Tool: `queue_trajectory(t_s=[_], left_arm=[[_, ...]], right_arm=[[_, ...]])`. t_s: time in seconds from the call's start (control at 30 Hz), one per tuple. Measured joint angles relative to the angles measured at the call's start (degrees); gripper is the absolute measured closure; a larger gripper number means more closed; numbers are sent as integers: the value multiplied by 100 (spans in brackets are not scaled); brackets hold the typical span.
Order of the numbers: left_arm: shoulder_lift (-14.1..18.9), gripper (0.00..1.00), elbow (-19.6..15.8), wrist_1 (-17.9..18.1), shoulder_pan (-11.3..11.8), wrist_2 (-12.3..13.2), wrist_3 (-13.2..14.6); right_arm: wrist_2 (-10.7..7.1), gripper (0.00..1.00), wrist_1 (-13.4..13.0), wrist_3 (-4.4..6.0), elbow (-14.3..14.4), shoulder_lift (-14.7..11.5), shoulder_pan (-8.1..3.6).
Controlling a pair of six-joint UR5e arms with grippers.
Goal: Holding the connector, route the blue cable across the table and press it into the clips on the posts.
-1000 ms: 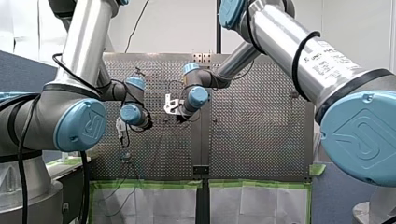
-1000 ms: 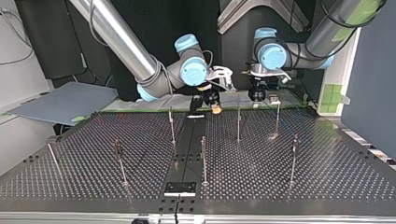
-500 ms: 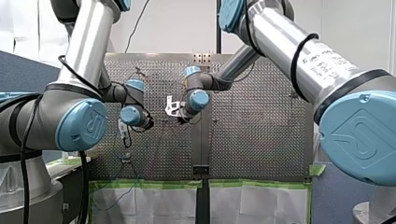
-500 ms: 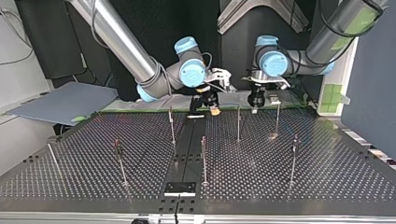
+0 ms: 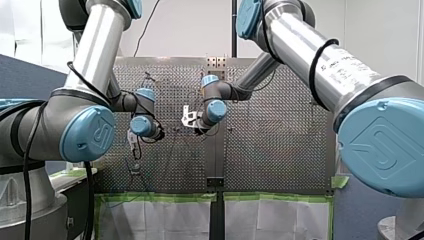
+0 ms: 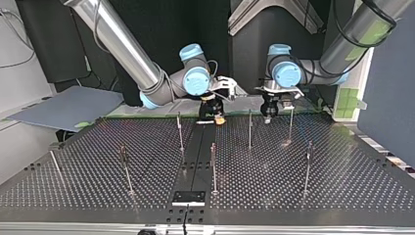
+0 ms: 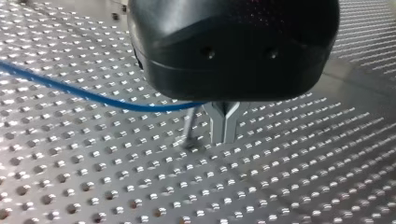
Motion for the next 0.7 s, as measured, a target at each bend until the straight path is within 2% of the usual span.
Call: queue_trajectory(t_s=[0.17, 0.4, 0.7], left_arm=[[-2, 98, 258, -71, 56, 21, -1], [-29, 98, 433, -64, 105, 145, -20], [-344, 98, 792, -307, 177, 232, -23]], right_arm=[[-39, 100, -115, 3, -1, 1, -85], [-156, 100, -216, 3, -20, 1, -190], [-223, 100, -205, 4, -142, 1, -301]])
